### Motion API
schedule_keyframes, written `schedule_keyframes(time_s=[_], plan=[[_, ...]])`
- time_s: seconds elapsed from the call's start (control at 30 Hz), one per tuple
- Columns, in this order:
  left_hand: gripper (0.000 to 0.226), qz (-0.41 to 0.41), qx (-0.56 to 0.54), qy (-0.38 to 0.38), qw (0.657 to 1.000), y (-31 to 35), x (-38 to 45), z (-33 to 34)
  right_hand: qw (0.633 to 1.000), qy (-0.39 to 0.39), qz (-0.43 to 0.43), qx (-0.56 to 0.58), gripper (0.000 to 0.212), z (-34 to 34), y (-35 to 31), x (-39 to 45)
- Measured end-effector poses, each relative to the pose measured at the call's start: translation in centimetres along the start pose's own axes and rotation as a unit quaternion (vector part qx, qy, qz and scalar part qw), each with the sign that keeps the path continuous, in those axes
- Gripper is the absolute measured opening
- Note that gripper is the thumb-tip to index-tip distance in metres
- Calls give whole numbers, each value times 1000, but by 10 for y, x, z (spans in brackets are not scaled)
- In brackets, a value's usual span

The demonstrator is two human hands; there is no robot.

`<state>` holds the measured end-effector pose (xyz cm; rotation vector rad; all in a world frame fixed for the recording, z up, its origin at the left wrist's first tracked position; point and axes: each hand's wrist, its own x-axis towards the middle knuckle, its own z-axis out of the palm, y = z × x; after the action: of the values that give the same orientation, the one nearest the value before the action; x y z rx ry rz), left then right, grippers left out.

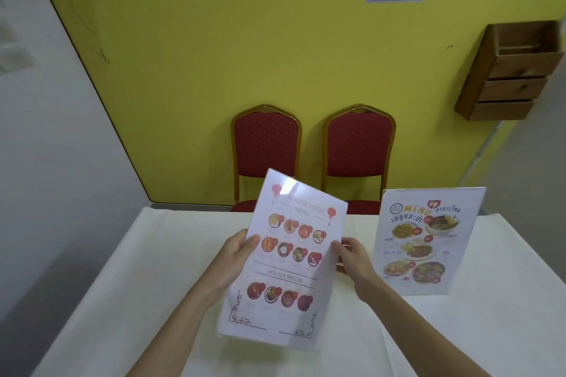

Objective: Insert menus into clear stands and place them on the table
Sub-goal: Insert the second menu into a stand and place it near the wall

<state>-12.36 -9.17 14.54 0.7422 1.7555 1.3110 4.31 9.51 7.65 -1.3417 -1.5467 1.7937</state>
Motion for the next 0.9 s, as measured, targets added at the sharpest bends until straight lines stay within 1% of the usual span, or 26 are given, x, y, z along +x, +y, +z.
schedule_keyframes(time_s=[0.07, 0.17, 0.3, 0.4, 0.5, 0.6, 0.77, 0.9], plan=[[25, 30, 12, 16, 999, -8, 6, 0, 999, 2, -41, -3, 21, -1, -12, 0], [26, 37, 15, 44, 998, -22, 17, -2, 995, 12, -99, -21, 16, -4, -24, 1], [26, 46, 17, 78, 996, -36, 33, -1, 990, 7, -139, -28, 15, -7, -30, 2], [25, 44, 26, 91, 995, -45, 43, 1, 989, 10, -149, -18, 20, -7, -29, 1], [25, 26, 49, 88, 995, -55, 53, 2, 988, 14, -153, -12, 24, -8, -26, 1], [25, 14, 53, 81, 995, -63, 60, 3, 989, 10, -149, -5, 24, -9, -23, 3], [24, 19, 61, 72, 995, -64, 67, 8, 990, 24, -141, 9, 25, -13, -13, 4], [24, 22, 67, 67, 995, -59, 68, 6, 990, 27, -137, 9, 20, -15, -10, 3]])
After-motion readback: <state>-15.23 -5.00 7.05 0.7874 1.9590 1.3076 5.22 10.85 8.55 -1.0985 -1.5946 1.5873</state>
